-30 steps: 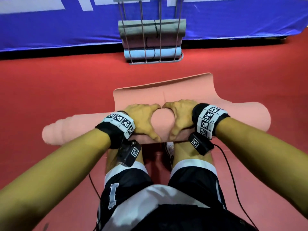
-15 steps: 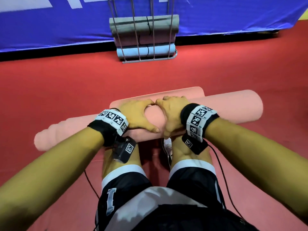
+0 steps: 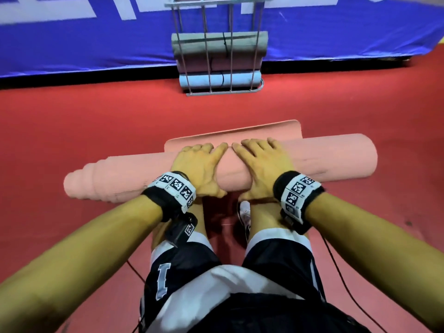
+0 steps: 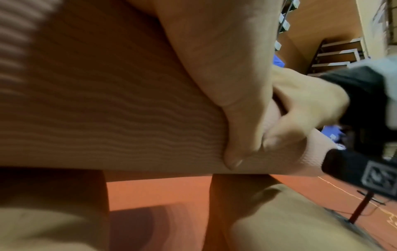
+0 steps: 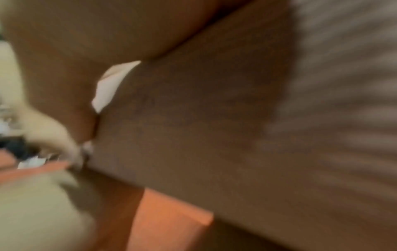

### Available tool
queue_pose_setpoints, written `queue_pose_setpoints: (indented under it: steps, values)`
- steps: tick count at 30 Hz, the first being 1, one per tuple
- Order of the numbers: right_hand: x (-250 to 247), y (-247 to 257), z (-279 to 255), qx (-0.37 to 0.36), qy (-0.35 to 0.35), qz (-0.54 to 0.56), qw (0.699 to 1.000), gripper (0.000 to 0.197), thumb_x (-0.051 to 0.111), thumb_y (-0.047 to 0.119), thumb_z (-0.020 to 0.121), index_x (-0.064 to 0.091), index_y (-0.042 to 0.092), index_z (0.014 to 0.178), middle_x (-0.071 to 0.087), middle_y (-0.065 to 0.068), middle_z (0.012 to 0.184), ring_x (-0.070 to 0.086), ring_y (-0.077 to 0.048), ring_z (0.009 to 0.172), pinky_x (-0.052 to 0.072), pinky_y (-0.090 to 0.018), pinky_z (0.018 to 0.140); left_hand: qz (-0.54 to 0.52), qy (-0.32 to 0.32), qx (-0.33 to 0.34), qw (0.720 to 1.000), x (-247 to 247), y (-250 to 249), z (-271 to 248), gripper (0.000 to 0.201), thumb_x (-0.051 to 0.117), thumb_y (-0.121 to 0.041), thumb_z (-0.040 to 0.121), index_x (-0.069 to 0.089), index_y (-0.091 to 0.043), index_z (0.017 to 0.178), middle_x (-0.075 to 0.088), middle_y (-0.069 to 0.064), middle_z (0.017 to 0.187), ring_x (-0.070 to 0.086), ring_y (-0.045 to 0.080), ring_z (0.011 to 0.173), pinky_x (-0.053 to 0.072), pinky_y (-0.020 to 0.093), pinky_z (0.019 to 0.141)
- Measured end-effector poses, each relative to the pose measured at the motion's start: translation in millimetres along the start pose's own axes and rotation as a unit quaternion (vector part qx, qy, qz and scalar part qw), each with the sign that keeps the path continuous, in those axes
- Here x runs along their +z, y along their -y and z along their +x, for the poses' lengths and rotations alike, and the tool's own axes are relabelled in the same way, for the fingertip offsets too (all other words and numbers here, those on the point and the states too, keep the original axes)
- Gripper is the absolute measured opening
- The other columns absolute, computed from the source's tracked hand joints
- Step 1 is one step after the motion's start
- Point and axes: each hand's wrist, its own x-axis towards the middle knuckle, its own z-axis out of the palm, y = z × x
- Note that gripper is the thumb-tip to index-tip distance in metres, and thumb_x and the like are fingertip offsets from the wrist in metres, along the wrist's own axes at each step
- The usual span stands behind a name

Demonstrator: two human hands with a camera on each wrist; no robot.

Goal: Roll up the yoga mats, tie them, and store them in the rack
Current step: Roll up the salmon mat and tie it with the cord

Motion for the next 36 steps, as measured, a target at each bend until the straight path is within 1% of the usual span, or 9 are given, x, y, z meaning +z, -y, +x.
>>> queue_pose_setpoints:
  steps: [5, 14, 20, 24, 27, 29, 31, 33, 36]
  values:
    - [-10.4, -3.2, -3.2, 0.026, 0.02, -0.015, 0.999, 0.123, 0.082, 0.06, 0.048, 0.027, 0.025, 0.153, 0.047, -0.005, 0.146, 0.048, -0.03, 0.129, 0.035, -0.05, 0.108, -0.021, 0.036, -0.004, 0.999, -23.5, -2.7, 3.2, 0.123, 0.072, -0.081, 0.047, 0.028, -0.032, 0.15, 0.06, 0.001, 0.133, 0.061, 0.029, 0.116, 0.052, 0.042, 0.092]
    - [-126.8, -22.4, 23.1, 0.002, 0.043, 0.051, 0.998, 0.108, 0.09, 0.058, 0.039, 0.047, 0.034, 0.135, 0.067, 0.003, 0.116, 0.065, -0.028, 0.106, 0.053, -0.041, 0.089, -0.077, 0.038, -0.027, 0.996, -119.6, 24.2, 3.4, 0.107, 0.08, -0.081, 0.046, 0.044, -0.047, 0.14, 0.069, -0.001, 0.117, 0.067, 0.033, 0.101, 0.055, 0.042, 0.089]
    - [-79.1, -13.8, 2.3, 0.006, 0.204, 0.169, 0.964, 0.11, 0.099, 0.045, 0.039, 0.051, 0.029, 0.137, 0.068, 0.005, 0.111, 0.064, -0.02, 0.101, 0.053, -0.033, 0.094, -0.145, 0.185, -0.001, 0.972, -70.2, 5.8, -8.5, 0.113, 0.075, -0.09, 0.025, 0.054, -0.041, 0.124, 0.068, -0.013, 0.107, 0.065, 0.021, 0.097, 0.052, 0.035, 0.093]
    - [-45.7, -13.8, -1.5, 0.035, 0.216, 0.21, 0.953, 0.114, 0.093, 0.051, 0.034, 0.052, 0.033, 0.138, 0.068, 0.006, 0.114, 0.063, -0.019, 0.106, 0.053, -0.034, 0.095, -0.172, 0.211, -0.032, 0.962, -38.6, 1.6, 1.5, 0.094, 0.082, -0.081, 0.033, 0.06, -0.037, 0.113, 0.072, -0.01, 0.103, 0.067, 0.018, 0.097, 0.054, 0.035, 0.092]
    - [-45.3, -16.8, -0.4, 0.016, 0.168, 0.192, 0.967, 0.118, 0.089, 0.059, 0.042, 0.046, 0.027, 0.146, 0.057, 0.0, 0.138, 0.056, -0.023, 0.125, 0.046, -0.037, 0.106, -0.219, 0.243, -0.028, 0.944, -56.3, 1.6, 3.0, 0.077, 0.086, -0.047, 0.075, 0.057, -0.013, 0.138, 0.065, 0.012, 0.134, 0.061, 0.026, 0.119, 0.048, 0.009, 0.079]
    - [-40.4, -17.8, -6.1, -0.001, 0.133, 0.158, 0.978, 0.122, 0.084, 0.069, 0.047, 0.04, 0.023, 0.152, 0.046, -0.001, 0.151, 0.047, -0.024, 0.136, 0.038, -0.04, 0.113, -0.236, 0.242, -0.053, 0.94, -75.3, -4.9, 1.7, 0.065, 0.08, -0.032, 0.086, 0.055, -0.007, 0.141, 0.062, 0.012, 0.138, 0.06, 0.023, 0.117, 0.039, 0.0, 0.063]
    - [-32.2, -15.9, -12.8, -0.007, 0.138, 0.105, 0.985, 0.14, 0.079, 0.083, 0.041, 0.026, 0.026, 0.157, 0.039, 0.0, 0.158, 0.039, -0.025, 0.143, 0.03, -0.046, 0.118, -0.242, 0.275, -0.059, 0.929, 14.5, 35.6, 73.8, 0.068, 0.089, -0.058, 0.064, 0.065, -0.028, 0.12, 0.073, -0.007, 0.118, 0.07, 0.014, 0.098, 0.05, 0.016, 0.072]
    - [-25.8, -12.8, -14.5, -0.001, 0.148, 0.064, 0.987, 0.149, 0.077, 0.087, 0.034, 0.017, 0.029, 0.158, 0.036, 0.0, 0.159, 0.037, -0.026, 0.144, 0.028, -0.05, 0.117, -0.289, 0.253, -0.076, 0.92, 110.8, 80.4, 139.4, 0.089, 0.082, -0.085, 0.037, 0.062, -0.035, 0.108, 0.074, -0.011, 0.115, 0.072, 0.016, 0.082, 0.055, 0.031, 0.079]
    - [-30.6, -13.1, -4.6, 0.009, 0.158, 0.065, 0.985, 0.14, 0.081, 0.081, 0.036, 0.023, 0.033, 0.154, 0.048, 0.0, 0.148, 0.047, -0.026, 0.133, 0.037, -0.051, 0.11, -0.262, 0.266, -0.049, 0.926, 53.8, 63.9, 91.1, 0.095, 0.084, -0.081, 0.038, 0.062, -0.036, 0.118, 0.073, -0.014, 0.11, 0.07, 0.012, 0.094, 0.055, 0.03, 0.088]
